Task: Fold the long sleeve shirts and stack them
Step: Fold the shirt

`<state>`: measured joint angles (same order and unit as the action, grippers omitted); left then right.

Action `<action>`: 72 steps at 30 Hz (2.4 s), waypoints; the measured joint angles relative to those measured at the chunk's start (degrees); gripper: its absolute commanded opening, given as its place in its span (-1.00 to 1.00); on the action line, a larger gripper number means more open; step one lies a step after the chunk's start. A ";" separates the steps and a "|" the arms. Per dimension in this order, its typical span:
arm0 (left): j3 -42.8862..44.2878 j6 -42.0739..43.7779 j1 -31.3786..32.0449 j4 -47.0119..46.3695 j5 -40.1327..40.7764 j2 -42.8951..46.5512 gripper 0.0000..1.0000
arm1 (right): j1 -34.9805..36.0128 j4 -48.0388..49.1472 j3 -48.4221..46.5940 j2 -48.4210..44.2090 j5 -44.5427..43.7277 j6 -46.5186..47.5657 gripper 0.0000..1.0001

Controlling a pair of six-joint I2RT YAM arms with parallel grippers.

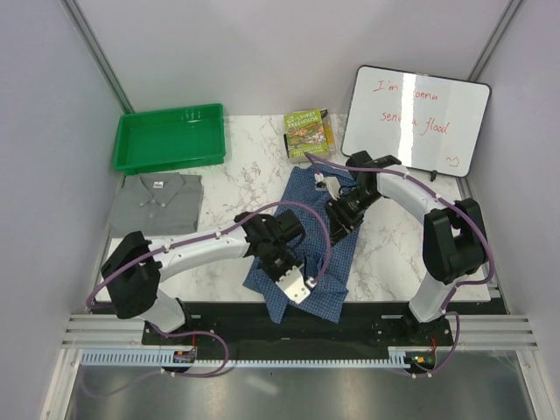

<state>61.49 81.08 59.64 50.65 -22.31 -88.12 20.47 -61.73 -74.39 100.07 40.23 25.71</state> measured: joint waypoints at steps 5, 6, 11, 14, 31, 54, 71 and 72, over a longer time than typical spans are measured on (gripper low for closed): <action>3.52 -0.74 -3.69 -0.04 -0.17 0.00 -0.74 | -0.37 -0.42 0.02 -0.04 0.11 0.28 0.07; 4.17 -1.66 -3.80 0.04 -0.35 0.00 -0.65 | -0.39 -0.39 0.13 -0.20 0.11 0.24 0.07; 5.53 -6.14 -4.24 0.02 -4.15 2.27 -0.20 | -2.67 -2.16 1.60 -4.52 1.81 0.98 0.10; 5.53 -8.94 -3.30 0.07 -7.61 4.68 -0.08 | -4.70 -3.39 2.25 -9.31 3.02 2.38 0.16; -7.34 -23.12 7.85 -20.72 2.99 3.39 -0.40 | -6.45 -1.64 10.32 -17.99 2.80 2.38 0.27; 0.92 -26.05 -19.54 -21.29 4.96 -3.87 -0.78 | -3.56 3.69 12.17 -27.78 -6.88 5.46 0.47; 8.85 -53.75 -38.01 -19.37 -9.20 -7.39 0.04 | 29.68 18.62 18.27 -31.89 -16.83 7.15 0.55; 8.85 -55.19 -38.66 -19.32 -9.97 -7.23 0.04 | 30.67 19.82 18.71 -31.71 -17.59 7.19 0.52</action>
<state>70.35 25.89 20.97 31.33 -32.27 -95.35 51.13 -41.91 -55.68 68.36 22.63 32.91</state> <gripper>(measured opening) 0.516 0.791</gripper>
